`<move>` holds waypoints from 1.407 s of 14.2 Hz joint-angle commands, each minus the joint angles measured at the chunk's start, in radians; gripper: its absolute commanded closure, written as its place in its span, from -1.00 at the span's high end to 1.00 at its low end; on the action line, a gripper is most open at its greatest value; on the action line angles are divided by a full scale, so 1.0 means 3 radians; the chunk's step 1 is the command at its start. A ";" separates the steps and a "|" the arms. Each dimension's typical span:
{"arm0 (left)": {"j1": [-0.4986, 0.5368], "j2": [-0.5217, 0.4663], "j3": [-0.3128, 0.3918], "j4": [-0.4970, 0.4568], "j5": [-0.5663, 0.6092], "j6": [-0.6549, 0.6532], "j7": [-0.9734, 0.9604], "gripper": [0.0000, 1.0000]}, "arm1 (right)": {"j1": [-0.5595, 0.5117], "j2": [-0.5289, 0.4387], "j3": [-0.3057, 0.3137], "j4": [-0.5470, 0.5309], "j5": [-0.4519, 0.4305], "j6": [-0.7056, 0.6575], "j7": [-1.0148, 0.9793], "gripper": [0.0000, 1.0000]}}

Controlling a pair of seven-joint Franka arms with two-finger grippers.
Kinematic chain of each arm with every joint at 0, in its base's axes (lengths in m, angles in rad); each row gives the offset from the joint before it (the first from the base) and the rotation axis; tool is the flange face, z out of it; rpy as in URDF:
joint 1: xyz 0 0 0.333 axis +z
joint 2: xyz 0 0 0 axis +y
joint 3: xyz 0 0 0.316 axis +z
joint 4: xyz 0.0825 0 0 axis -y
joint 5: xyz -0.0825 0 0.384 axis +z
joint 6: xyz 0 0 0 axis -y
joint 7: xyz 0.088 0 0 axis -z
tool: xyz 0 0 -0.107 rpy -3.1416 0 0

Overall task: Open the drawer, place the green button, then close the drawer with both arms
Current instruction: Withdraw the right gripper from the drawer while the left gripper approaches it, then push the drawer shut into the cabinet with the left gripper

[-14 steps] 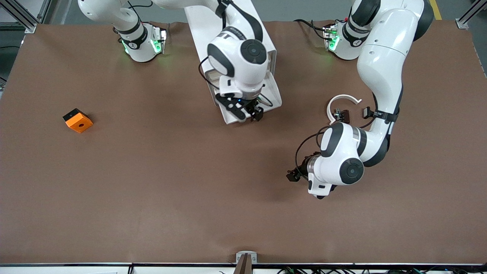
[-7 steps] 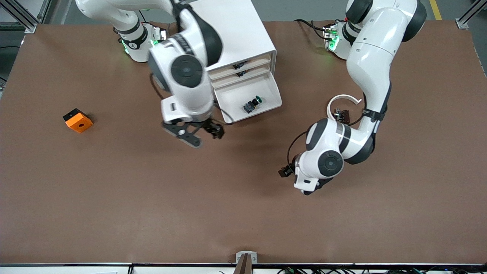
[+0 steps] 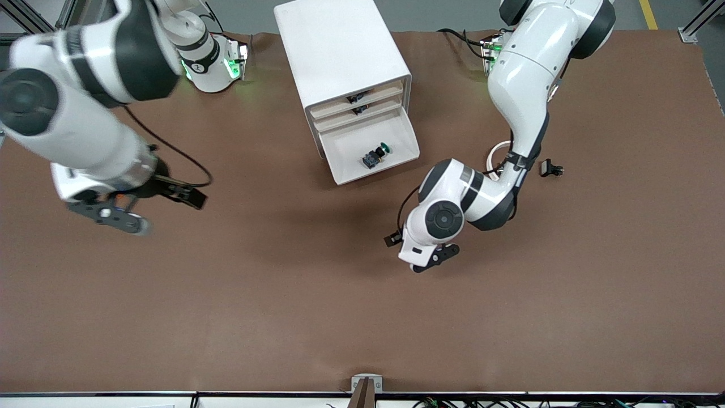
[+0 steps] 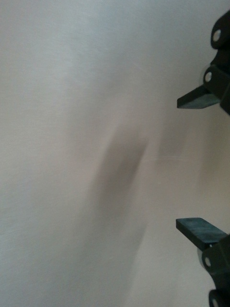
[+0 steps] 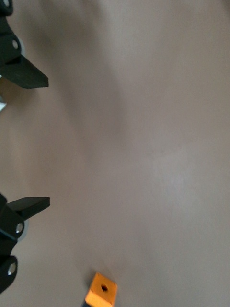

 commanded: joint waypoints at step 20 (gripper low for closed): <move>-0.0997 -0.0722 0.0007 -0.1173 0.0081 0.0266 -0.0729 1.00 | -0.1379 -0.0287 0.0067 -0.0407 -0.0238 -0.0047 -0.2440 1.00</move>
